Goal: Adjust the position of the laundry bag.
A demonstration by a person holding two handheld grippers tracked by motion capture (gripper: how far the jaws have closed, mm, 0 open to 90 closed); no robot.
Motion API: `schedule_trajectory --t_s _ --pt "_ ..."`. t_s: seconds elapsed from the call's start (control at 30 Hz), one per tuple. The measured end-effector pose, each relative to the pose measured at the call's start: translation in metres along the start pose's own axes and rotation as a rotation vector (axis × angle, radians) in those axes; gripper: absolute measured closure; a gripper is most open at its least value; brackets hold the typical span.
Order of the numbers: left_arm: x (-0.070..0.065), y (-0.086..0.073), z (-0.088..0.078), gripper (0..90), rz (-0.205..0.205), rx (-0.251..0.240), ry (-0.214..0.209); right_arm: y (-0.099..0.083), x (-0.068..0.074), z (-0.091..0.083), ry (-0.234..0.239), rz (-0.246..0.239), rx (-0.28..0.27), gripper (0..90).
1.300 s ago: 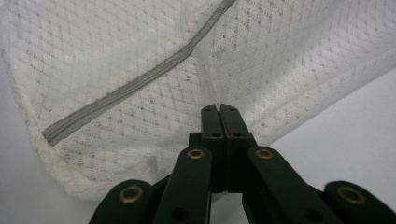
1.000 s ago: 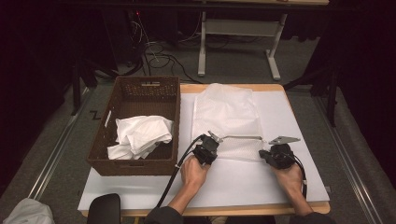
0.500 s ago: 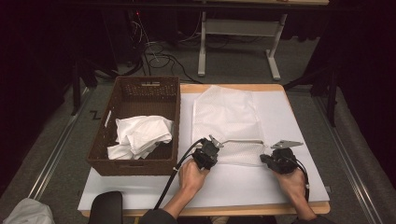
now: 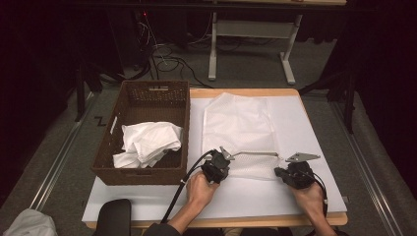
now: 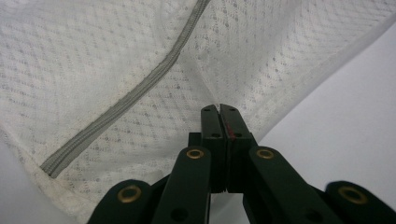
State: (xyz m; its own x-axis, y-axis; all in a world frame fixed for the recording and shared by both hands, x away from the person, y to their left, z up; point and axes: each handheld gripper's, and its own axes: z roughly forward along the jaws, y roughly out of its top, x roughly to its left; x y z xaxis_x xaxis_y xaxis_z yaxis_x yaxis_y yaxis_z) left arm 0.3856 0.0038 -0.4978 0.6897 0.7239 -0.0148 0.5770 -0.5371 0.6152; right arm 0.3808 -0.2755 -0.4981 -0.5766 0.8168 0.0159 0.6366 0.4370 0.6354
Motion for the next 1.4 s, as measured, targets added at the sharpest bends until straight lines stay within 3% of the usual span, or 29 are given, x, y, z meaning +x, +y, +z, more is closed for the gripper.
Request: schedule_trajectory --t_s 0.27,0.87,1.13,1.3,1.4 --pt "-0.003 -0.007 -0.005 88.9 0.004 -0.002 -0.032 -0.004 0.005 -0.003 0.015 -0.005 0.006 88.7" --pt "-0.014 -0.021 -0.014 88.7 0.04 -0.005 -0.06 -0.012 0.016 -0.009 0.045 -0.017 0.016 88.4" --pt "-0.015 -0.032 -0.015 87.9 0.039 -0.037 -0.073 -0.016 0.021 -0.012 0.048 -0.018 0.016 88.0" --pt "-0.015 -0.034 -0.015 84.4 0.038 -0.041 -0.079 -0.017 0.021 -0.012 0.048 -0.014 0.009 86.3" --pt "-0.018 -0.034 -0.013 76.5 0.057 -0.056 -0.073 -0.017 0.019 -0.011 0.053 -0.008 0.004 81.2"
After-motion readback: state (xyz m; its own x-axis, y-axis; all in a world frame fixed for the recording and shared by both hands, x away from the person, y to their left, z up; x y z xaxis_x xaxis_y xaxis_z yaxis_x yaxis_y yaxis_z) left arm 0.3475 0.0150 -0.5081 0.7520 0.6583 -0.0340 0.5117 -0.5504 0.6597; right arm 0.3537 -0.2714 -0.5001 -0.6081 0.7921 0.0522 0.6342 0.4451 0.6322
